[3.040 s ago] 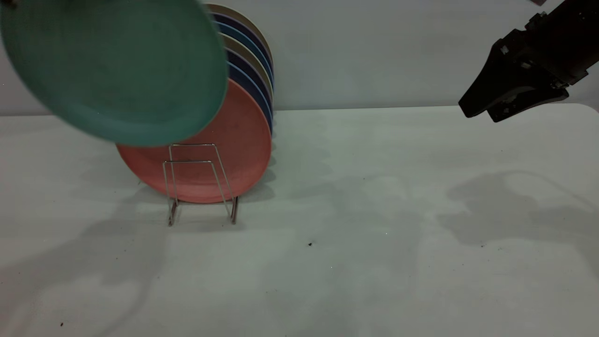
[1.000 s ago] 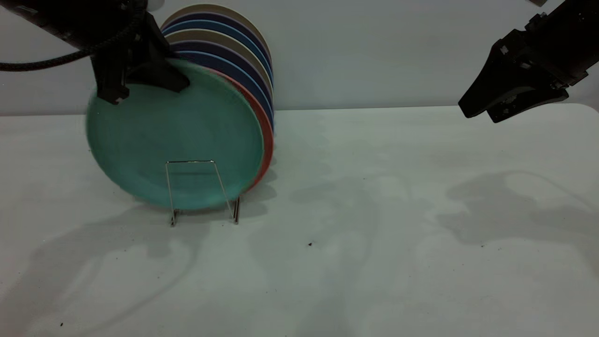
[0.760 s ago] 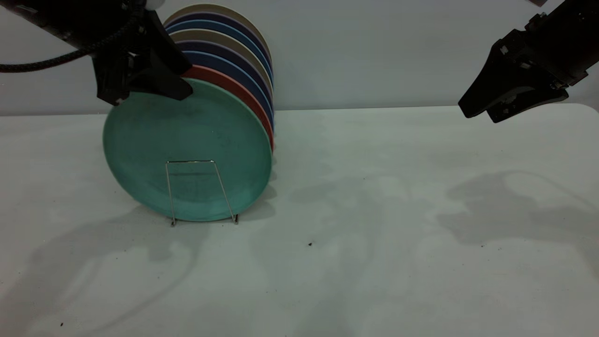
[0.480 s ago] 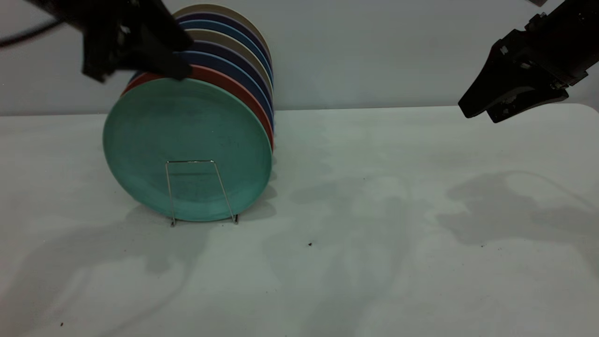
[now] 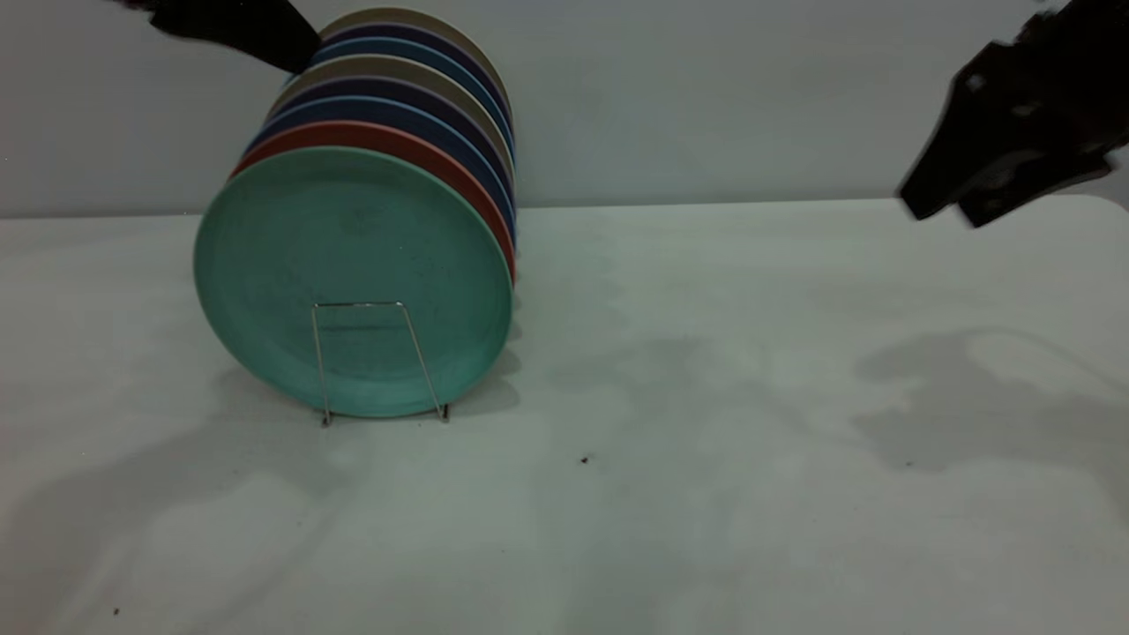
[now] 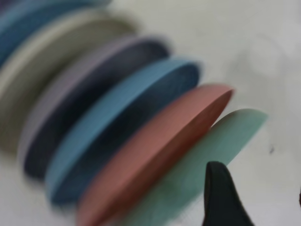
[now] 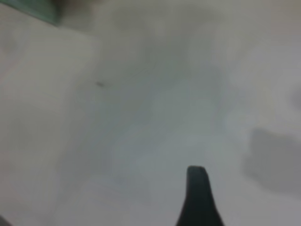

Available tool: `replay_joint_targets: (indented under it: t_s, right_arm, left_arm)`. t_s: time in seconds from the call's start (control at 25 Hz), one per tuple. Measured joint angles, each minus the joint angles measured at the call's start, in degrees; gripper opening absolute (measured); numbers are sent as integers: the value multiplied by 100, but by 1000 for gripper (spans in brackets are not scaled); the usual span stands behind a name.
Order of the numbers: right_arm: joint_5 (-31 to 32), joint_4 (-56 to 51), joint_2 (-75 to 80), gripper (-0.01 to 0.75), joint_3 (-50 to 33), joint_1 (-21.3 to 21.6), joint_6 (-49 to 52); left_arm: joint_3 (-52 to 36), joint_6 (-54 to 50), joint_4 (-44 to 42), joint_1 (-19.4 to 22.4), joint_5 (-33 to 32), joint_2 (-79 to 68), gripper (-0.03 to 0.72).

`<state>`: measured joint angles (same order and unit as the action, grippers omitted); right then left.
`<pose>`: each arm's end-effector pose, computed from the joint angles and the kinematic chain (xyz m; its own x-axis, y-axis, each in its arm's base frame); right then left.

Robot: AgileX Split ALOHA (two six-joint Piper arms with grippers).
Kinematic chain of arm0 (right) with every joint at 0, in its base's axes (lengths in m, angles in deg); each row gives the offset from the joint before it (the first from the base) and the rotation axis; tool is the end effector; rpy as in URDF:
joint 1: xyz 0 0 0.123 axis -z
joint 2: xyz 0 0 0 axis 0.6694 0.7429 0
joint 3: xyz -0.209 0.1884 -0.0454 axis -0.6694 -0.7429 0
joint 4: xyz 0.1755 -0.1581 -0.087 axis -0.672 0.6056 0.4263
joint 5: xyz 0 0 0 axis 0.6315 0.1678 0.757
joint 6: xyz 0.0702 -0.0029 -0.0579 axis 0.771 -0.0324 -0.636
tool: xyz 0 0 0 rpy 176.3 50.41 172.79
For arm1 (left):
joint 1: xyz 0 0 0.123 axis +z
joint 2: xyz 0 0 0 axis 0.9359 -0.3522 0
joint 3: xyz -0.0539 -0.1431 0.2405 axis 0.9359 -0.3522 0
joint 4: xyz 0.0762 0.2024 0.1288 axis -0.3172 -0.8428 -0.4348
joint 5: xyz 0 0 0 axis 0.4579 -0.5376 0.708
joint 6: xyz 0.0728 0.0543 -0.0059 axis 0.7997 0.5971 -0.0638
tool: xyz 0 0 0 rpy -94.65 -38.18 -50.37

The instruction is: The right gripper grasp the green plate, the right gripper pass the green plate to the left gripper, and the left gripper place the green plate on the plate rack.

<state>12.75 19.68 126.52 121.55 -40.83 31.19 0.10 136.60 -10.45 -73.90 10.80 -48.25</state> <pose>0.3839 0.0335 0.1917 -0.8701 -0.2577 -0.4201 -0.4073 0.8560 0.3184 0.3712 -0.0617 0.2589 -0.6168 0.3210 -0.7187 0.5118 0.8572 -0.0565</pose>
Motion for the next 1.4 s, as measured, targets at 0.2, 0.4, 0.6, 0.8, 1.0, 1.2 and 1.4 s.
replay_joint_targets:
  t_s: [0.2,0.4,0.6,0.8,1.0,1.2,1.4]
  right_arm:
    - [158,2070,-885,573,0,-249,1890]
    - [970,3664,-1833,573,0,-772,3418]
    - [1969,4065,-2516,573,-10,-1029,3895]
    - [2139,4045,-3346,573,-118,-1035,3958]
    - [2177,3625,-4508,573,-939,-1035,3831]
    - [2227,3271,-5744,573,-2129,-1035,3465]
    - [2227,3103,-6917,573,-3110,-1035,3229]
  left_arm:
    - [0,-3426,-1183,458,-464,320,427]
    - [0,-4102,-1882,792,-1315,837,427]
    - [-111,-4246,-2406,802,-2081,1612,427]
    - [-844,-4301,-2629,802,-2169,2736,427]
    - [-1720,-4295,-2642,802,-2194,4048,427]
    - [-2464,-4249,-2642,802,-2274,5353,427]
    - [-3095,-4116,-2646,802,-2448,6489,427]
